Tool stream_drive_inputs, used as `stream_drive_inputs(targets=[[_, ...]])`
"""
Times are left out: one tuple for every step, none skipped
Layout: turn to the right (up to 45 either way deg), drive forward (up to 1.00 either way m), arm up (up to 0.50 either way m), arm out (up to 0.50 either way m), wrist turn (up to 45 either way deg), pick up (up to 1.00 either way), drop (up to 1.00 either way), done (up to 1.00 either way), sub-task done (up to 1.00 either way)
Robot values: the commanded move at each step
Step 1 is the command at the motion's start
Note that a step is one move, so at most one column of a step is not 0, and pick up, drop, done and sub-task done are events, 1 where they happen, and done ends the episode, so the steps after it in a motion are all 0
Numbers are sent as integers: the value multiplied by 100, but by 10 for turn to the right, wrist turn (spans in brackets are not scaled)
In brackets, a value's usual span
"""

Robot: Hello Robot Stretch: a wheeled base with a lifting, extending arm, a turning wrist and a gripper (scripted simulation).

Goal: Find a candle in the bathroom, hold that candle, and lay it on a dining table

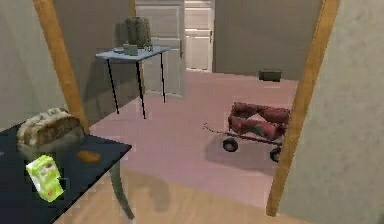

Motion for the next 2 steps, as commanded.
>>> stream_drive_inputs(targets=[[30, 0, 0, 0, 0, 0, 0, 0, 0], [0, 85, 0, 0, 0, 0, 0, 0, 0]])
